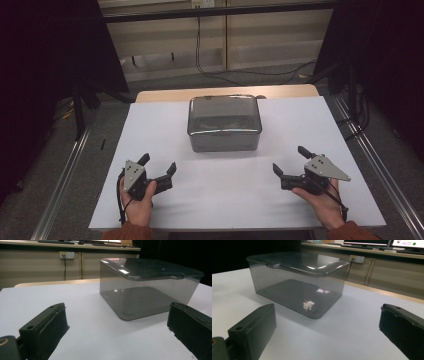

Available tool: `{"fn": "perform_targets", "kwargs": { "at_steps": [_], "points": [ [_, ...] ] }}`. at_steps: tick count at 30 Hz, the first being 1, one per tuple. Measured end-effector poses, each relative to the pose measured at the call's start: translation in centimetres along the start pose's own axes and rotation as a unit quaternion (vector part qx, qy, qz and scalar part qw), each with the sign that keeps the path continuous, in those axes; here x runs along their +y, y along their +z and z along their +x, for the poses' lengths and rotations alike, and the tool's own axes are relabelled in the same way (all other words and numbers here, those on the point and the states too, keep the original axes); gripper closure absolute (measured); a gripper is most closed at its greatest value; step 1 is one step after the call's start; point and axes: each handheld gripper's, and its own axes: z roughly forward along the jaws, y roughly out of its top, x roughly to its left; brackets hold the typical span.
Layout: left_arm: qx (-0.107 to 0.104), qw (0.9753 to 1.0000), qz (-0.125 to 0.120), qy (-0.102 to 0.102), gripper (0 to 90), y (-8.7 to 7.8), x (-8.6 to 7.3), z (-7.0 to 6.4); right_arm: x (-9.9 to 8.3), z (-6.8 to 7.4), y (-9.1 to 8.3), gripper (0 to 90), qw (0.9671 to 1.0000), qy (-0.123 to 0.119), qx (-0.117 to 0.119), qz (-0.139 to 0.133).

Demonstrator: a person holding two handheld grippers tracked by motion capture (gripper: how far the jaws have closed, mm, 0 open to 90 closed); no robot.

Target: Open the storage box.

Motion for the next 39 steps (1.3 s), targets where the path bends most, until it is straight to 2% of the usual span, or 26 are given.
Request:
{"fn": "perform_targets", "kwargs": {
  "at_steps": [4,7,11,14,20,28,31,34,35,36,39],
  "points": [
    [0.000,1.0000,0.001,-0.003,2.5,-0.1,0.0,0.1,0.6,0.7,0.7,1.5,0.9999,0.006,0.013,-0.002],
    [-0.008,0.9998,0.002,-0.017,2.4,-0.2,0.1,-0.2,0.8,1.1,1.5,1.4,0.9997,0.005,0.023,-0.004],
    [-0.007,1.0000,-0.005,0.000,2.5,-0.2,0.2,-0.4,1.1,1.8,2.3,1.4,0.9993,0.004,0.036,-0.002],
    [-0.005,1.0000,0.000,-0.002,2.5,-0.2,0.1,-0.2,1.3,2.2,2.6,1.4,0.9991,0.003,0.042,-0.004],
    [-0.008,1.0000,0.002,-0.002,2.5,0.1,0.1,-0.1,2.0,2.9,3.5,1.2,0.9990,-0.012,0.043,-0.011],
    [-0.012,0.9999,0.003,0.001,2.5,0.2,0.1,-0.2,3.5,3.8,5.5,0.1,0.9970,-0.026,0.067,-0.028],
    [-0.010,0.9999,0.001,-0.004,2.5,0.2,0.1,-0.2,3.8,4.0,6.0,0.1,0.9965,-0.032,0.071,-0.029],
    [-0.011,0.9999,0.003,0.001,2.5,0.2,0.1,-0.2,4.1,4.2,6.3,0.1,0.9964,-0.034,0.072,-0.028],
    [-0.012,0.9999,0.003,0.001,2.5,0.2,0.1,-0.2,4.6,4.2,6.7,1.3,0.9954,-0.054,0.074,-0.028],
    [-0.012,0.9999,0.003,0.000,2.5,0.2,0.1,-0.2,4.9,4.3,6.9,1.4,0.9949,-0.063,0.074,-0.025],
    [-0.012,0.9999,0.004,0.001,2.5,0.3,0.1,-0.1,5.7,4.3,7.4,1.0,0.9939,-0.068,0.082,-0.027]
  ]
}}
